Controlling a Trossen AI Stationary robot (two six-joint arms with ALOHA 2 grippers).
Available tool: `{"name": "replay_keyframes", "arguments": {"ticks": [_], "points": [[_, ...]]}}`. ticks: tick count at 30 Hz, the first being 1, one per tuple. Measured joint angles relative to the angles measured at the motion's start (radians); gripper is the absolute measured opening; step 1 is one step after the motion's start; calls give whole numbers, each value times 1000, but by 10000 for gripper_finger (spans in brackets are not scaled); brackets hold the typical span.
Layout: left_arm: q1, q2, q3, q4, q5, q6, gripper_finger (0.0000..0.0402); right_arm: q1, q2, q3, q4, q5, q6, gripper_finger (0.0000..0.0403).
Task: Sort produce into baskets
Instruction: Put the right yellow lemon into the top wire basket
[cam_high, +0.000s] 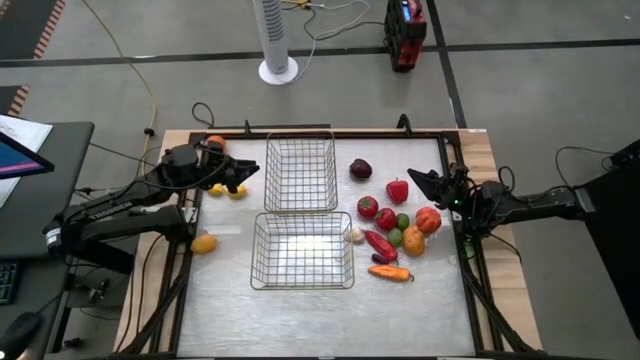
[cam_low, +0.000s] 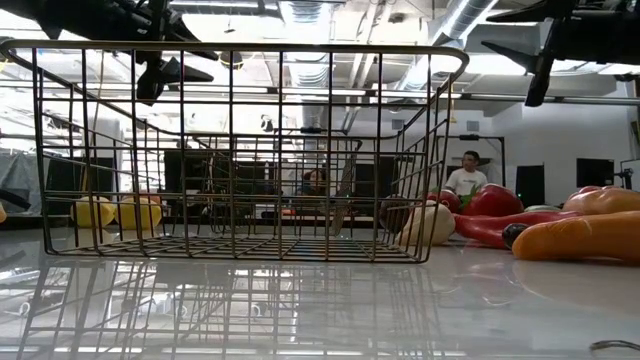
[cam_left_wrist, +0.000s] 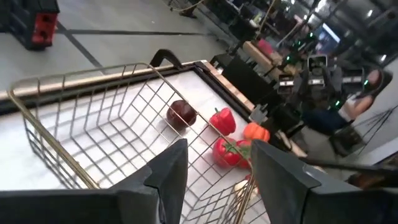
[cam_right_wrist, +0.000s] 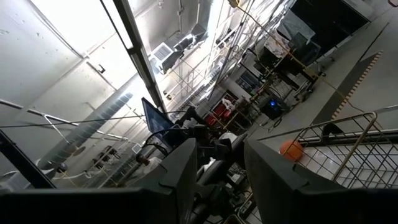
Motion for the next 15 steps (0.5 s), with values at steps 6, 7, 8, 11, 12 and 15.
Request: {"name": "replay_keyframes", "arguments": {"ticks": [6, 7, 8, 11, 12, 15], "points": [[0, 20, 110, -158, -33, 133, 175, 0, 0, 0, -1, 0, 0, 162], [0, 26, 124, -172, -40, 148, 176, 0, 0, 0, -1, 0, 0, 162], [0, 33, 139, -185, -43, 163, 176, -1, 0, 0, -1, 0, 0, 162], [0, 63, 164, -220, -42, 193, 175, -1, 0, 0, -1, 0, 1, 162], [0, 73, 168, -230, -41, 194, 174, -1, 0, 0, -1, 0, 1, 162], [0, 110, 174, -262, -41, 194, 174, 1, 0, 0, -1, 0, 1, 162]]}}
